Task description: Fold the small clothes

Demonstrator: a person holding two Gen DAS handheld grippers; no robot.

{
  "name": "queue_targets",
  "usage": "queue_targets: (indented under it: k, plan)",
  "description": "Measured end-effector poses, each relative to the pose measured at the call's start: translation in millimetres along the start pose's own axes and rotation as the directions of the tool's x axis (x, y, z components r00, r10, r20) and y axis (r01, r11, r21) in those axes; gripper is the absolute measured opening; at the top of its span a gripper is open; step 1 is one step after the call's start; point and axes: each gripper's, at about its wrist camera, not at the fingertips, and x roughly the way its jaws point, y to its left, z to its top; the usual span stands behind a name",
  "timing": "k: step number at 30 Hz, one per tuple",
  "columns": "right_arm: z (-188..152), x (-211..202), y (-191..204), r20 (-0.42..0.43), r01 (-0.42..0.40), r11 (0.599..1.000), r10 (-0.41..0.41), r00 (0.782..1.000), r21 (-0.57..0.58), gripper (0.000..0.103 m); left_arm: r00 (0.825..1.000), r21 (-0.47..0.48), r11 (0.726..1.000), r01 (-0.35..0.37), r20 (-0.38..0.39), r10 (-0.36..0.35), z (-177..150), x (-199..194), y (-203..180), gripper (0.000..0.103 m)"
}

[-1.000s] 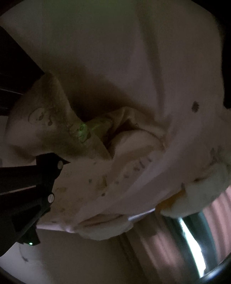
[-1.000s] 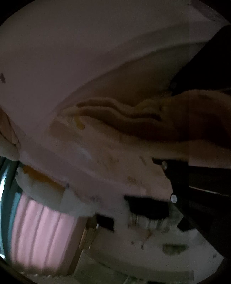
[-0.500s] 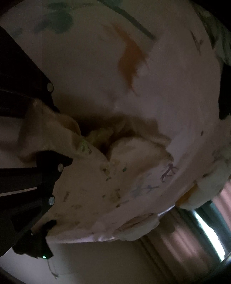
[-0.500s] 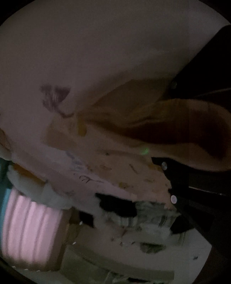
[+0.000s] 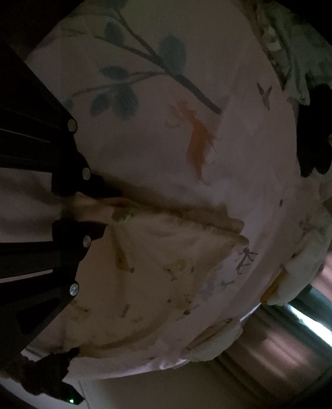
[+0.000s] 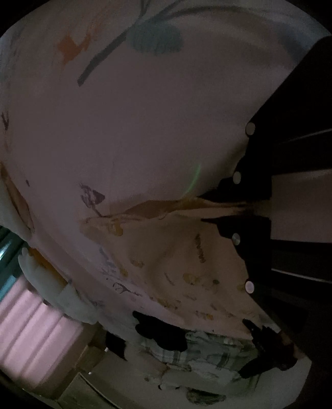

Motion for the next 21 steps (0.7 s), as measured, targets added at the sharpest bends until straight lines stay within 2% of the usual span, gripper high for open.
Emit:
queue_targets:
  k: [9, 12, 15, 17, 21]
  plan:
    - [-10.4, -2.4, -3.2, 0.003, 0.019, 1.000, -0.019, 1.000, -0.003, 0.004, 1.000, 0.007, 1.000, 0.010, 0.027, -0.011, -5.9, 5.7, 6.0, 0.016]
    - [-12.4, -2.3, -2.0, 0.022, 0.023, 0.999, -0.023, 0.999, -0.024, 0.004, 0.998, 0.074, 0.997, -0.021, 0.061, 0.016, -11.2, 6.8, 0.0, 0.016]
    - [-14.7, -2.7, -6.8, 0.035, 0.007, 1.000, -0.007, 0.999, 0.004, 0.004, 0.994, 0.123, 0.990, -0.066, 0.094, 0.055, -15.9, 7.5, -7.5, 0.016]
    - [-15.2, -2.4, -6.8, 0.038, 0.001, 1.000, -0.001, 0.999, 0.007, 0.004, 0.993, 0.124, 0.989, -0.075, 0.101, 0.063, -15.1, 8.6, -8.9, 0.016]
    - [-17.4, -1.9, -3.3, 0.051, 0.004, 1.000, -0.003, 0.999, -0.021, 0.005, 0.996, 0.088, 0.995, -0.049, 0.080, 0.042, -9.0, 12.8, -7.1, 0.016]
